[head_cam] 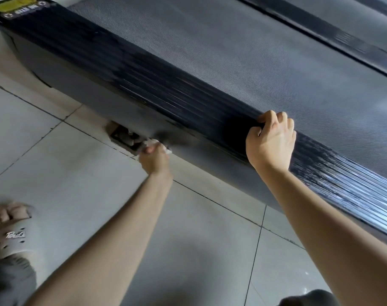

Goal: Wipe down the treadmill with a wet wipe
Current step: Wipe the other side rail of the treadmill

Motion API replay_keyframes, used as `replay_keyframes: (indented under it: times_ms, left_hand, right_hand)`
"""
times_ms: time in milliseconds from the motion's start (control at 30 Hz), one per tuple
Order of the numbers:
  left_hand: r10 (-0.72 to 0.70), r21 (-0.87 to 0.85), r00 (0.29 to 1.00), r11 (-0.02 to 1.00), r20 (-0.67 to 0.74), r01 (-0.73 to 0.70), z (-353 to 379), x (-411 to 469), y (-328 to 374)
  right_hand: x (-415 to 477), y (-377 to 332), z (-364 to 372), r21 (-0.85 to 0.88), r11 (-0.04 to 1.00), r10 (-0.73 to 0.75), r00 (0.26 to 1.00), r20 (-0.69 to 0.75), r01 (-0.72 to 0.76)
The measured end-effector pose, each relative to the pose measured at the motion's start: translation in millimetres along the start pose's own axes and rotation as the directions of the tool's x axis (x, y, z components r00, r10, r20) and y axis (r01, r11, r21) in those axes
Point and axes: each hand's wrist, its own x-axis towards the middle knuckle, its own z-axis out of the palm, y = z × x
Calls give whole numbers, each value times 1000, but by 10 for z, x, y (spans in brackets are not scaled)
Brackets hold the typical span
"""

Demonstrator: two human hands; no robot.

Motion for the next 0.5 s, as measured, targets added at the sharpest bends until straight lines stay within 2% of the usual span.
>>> replay_keyframes:
  times_ms: [67,133,200,267,333,400,500]
  left_hand:
    - [-65,66,988,996,144,56,106,-377,-400]
    - [-195,84,940,980,280,178,215,-786,-789]
    - [-368,52,824,922,432,384,280,-1145,-1037]
    - [-476,83,717,856,509,510,311,-1281,-1148]
    - [-499,112,728,852,471,512,300,-1108,-1142]
    - [-465,75,801,877,376,474,253,-773,-966]
    - [-364,-132,901,907,236,401,96,-211,-478]
  right_hand:
    - [1,-4,2,-2,1000,4,1000,1,-4]
    - [3,-1,7,6,1000,-1,1000,-3,1]
    - [10,6,9,16,1000,-8,1000,2,7]
    - [13,16,-4,19,1000,-9,1000,10,9]
    - [6,13,-12,20,1000,-9,1000,12,9]
    - [-1,13,-15,16,1000,-11,1000,14,10]
    - [1,8,-3,11,1000,-12,1000,9,12]
